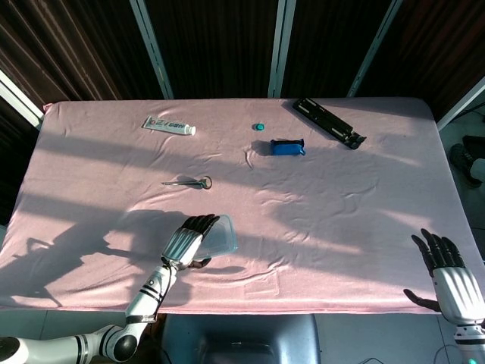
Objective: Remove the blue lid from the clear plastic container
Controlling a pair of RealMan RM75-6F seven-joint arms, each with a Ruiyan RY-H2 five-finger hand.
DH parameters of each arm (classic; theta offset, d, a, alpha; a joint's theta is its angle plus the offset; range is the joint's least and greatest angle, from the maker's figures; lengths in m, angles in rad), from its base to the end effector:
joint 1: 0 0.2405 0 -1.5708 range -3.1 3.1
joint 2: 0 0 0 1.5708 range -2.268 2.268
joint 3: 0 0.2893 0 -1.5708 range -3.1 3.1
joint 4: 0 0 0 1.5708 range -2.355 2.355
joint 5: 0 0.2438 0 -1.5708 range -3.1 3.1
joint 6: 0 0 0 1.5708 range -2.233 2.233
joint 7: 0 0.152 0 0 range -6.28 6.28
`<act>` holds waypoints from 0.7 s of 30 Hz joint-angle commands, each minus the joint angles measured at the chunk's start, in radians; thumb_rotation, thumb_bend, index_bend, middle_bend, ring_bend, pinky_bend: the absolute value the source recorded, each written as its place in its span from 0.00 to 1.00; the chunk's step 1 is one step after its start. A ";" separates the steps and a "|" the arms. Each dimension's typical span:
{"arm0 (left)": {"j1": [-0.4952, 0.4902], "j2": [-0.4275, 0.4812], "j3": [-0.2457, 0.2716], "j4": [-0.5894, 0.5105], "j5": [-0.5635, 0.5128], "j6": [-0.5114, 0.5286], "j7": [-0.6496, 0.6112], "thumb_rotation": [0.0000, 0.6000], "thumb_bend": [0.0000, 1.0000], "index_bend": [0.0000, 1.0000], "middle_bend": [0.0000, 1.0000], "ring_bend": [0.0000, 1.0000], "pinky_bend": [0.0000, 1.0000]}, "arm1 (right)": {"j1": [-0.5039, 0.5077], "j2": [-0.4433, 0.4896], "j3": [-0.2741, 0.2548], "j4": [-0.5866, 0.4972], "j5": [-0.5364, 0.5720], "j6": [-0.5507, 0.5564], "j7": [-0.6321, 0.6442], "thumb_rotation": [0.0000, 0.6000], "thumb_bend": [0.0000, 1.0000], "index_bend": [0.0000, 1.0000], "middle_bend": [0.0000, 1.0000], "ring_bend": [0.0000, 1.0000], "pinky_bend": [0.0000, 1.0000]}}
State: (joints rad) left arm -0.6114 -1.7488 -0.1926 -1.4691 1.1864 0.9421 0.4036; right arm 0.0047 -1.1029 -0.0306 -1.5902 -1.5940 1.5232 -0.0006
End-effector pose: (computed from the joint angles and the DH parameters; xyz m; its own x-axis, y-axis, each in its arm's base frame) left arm -0.1539 0.3209 -0.1190 0.3551 0.3594 0.8630 0.9007 -0.3785 -0.2130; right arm -0.3652 -0.1458 0.1392 0.4342 -0.0760 0.8976 -0.9008 -0.0269 0.4334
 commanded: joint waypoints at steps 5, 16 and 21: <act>-0.012 0.000 0.003 0.006 -0.025 -0.012 -0.007 1.00 0.30 0.00 0.45 0.48 0.45 | 0.008 -0.004 0.004 -0.004 -0.006 -0.006 -0.013 1.00 0.17 0.00 0.00 0.00 0.00; -0.012 -0.040 0.074 0.028 0.131 0.046 -0.142 1.00 0.33 0.00 0.51 0.52 0.53 | 0.279 -0.112 0.062 0.045 -0.169 -0.242 -0.084 1.00 0.24 0.22 0.00 0.00 0.00; -0.011 -0.052 0.090 0.043 0.153 0.055 -0.168 1.00 0.34 0.00 0.52 0.53 0.54 | 0.368 -0.194 0.067 0.140 -0.202 -0.301 0.002 1.00 0.32 0.37 0.00 0.00 0.00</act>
State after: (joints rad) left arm -0.6228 -1.7989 -0.1046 -1.4281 1.3380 0.9956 0.2373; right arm 0.3392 -1.2570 0.0300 -1.4880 -1.7729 1.2529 -0.0397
